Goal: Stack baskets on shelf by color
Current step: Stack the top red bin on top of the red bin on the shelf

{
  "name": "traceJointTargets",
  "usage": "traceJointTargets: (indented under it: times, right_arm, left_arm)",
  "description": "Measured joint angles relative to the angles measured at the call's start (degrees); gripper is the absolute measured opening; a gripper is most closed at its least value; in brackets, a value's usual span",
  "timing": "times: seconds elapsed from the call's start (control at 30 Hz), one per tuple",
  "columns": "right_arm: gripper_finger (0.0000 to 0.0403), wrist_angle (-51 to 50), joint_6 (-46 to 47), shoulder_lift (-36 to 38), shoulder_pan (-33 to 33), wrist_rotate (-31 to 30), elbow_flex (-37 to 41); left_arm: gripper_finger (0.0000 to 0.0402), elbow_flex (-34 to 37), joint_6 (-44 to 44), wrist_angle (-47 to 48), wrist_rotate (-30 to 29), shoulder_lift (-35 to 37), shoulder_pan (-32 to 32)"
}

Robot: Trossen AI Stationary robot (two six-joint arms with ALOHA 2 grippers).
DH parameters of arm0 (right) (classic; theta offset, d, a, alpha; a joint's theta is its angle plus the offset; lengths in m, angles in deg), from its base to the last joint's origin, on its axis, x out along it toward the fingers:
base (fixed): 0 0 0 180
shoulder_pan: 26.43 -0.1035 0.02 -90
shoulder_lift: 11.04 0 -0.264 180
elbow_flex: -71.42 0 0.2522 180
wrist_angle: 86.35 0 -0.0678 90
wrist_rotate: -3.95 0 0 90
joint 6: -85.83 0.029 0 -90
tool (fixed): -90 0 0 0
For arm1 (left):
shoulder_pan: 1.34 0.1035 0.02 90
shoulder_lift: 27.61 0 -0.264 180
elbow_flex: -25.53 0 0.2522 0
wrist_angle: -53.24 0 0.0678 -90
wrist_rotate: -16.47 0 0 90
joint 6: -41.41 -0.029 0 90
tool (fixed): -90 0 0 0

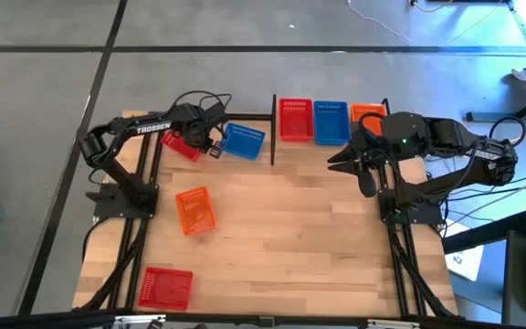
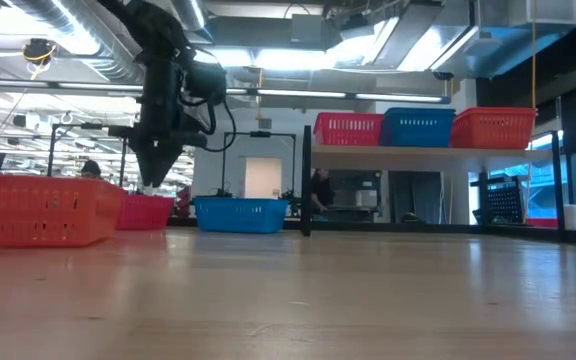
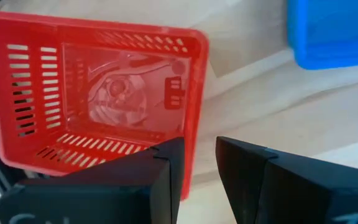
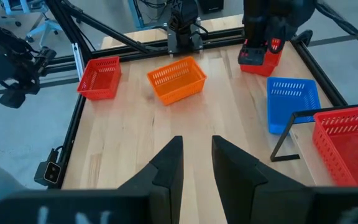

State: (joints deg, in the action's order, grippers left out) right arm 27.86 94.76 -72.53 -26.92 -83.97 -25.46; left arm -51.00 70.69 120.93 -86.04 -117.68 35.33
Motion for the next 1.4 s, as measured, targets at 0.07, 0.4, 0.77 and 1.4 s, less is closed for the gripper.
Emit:
traceJointTargets:
  times: [0.07,0.4,0.77,1.4]
  right_arm:
    - [0.0081,-0.01,-0.01,0.0,0.0,0.01,-0.01]
    - [0.0081,-0.02,-0.11,0.0,0.0,0.07,-0.01]
    - [0.0081,-0.02,-0.13,0.0,0.0,0.08,-0.01]
    - [0.0081,-0.03,0.0,0.02,0.0,0.05,-0.01]
  left_arm:
    - [0.0083,0.63,-0.48,-1.14,-0.08,0.0,0.26]
    - [0.0083,4.73,-0.22,-4.31,0.35,0.02,2.09]
    - [0.0083,7.32,-2.58,-10.35,0.66,0.02,2.33]
    - [0.0001,2.95,-7.64,-3.13,7.5,-0.69,3.62]
